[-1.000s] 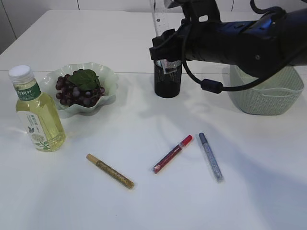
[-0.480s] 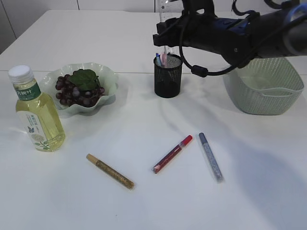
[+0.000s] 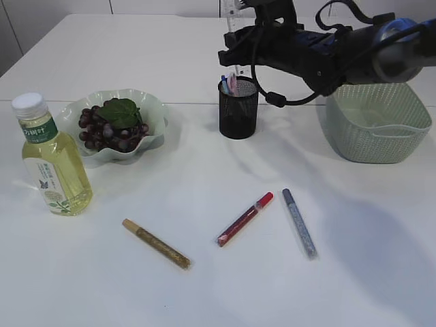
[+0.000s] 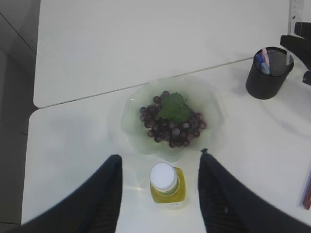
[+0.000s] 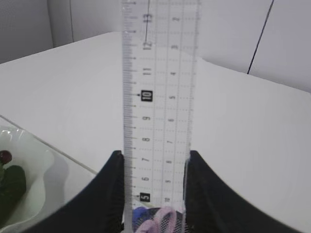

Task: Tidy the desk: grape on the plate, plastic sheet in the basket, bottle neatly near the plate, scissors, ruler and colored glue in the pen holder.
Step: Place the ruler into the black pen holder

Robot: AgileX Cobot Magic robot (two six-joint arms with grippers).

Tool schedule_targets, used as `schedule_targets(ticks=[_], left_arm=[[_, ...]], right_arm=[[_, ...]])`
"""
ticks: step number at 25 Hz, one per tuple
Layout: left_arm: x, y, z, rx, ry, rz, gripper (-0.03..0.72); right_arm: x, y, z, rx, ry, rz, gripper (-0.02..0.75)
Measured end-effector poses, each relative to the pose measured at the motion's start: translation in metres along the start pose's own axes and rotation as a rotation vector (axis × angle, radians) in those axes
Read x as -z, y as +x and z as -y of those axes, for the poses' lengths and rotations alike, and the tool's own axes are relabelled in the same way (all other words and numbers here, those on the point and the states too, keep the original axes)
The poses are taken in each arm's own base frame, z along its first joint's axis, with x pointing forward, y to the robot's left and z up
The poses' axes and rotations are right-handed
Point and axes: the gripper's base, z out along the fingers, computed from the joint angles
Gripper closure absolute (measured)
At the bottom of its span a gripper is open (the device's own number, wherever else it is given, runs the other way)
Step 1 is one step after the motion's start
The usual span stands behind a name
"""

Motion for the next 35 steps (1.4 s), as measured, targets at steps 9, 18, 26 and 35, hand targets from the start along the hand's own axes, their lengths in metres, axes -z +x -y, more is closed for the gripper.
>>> schedule_targets(ticks=[9, 18, 26, 35], left_arm=[[-0.022, -0.002, 0.005, -0.016, -0.013, -0.046, 0.316], [-0.023, -0.002, 0.003, -0.027, -0.042, -0.044, 0.316], [-0.023, -0.002, 0.002, -0.029, -0.047, -0.043, 0.316], [-0.023, -0.002, 0.002, -0.029, -0.047, -0.043, 0.316]], right_arm=[[-0.017, 0.023, 0.006, -0.042, 0.018, 0.018, 0.465], [-0.03, 0.038, 0.005, -0.067, 0.021, 0.034, 0.465], [-0.031, 0.042, 0.009, -0.073, 0.031, 0.033, 0.465], [-0.03, 0.045, 0.013, -0.08, 0.042, -0.001, 0.465]])
